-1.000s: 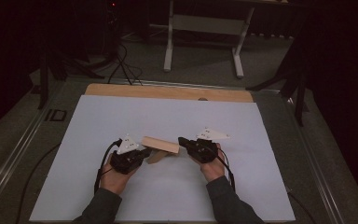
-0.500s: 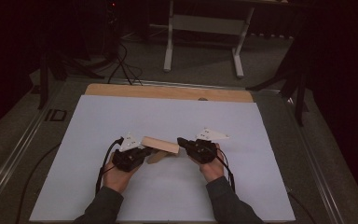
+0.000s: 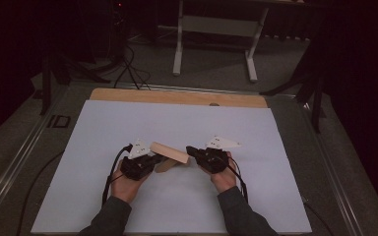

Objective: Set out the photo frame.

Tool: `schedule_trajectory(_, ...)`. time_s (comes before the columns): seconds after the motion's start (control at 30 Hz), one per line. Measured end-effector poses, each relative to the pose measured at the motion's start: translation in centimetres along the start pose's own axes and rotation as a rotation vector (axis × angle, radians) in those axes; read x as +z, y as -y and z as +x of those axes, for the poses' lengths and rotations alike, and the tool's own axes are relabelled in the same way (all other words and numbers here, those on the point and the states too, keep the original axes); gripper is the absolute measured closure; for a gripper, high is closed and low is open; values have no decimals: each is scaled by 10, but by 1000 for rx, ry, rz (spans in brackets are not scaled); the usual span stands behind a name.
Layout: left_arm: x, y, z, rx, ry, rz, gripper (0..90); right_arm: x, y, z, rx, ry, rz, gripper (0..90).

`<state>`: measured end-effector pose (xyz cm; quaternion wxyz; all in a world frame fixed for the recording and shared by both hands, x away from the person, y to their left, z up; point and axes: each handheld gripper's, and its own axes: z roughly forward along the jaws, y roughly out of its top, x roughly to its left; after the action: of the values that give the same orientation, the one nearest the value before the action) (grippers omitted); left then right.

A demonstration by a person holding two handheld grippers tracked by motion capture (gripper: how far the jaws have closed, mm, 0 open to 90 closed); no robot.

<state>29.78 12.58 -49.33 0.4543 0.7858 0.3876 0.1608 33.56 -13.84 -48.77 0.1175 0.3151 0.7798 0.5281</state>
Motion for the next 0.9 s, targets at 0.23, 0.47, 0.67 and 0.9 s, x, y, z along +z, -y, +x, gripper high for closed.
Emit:
schedule_trajectory(0.23, 2, -2, -4, 7, 6, 5, 896, 0, 0, 2, -13, -2, 4, 896)
schedule_trajectory(0.47, 5, -3, -9, 19, 18, 6, 896, 0, 1, 3, -10, -4, 7, 896)
schedule_trajectory(0.67, 5, -4, -10, 16, 27, 6, 896, 0, 2, 3, -14, -5, 12, 896)
schedule_trajectory(0.9, 6, -4, -12, 16, 33, 5, 896, 2, 3, 7, -16, -14, 21, 896)
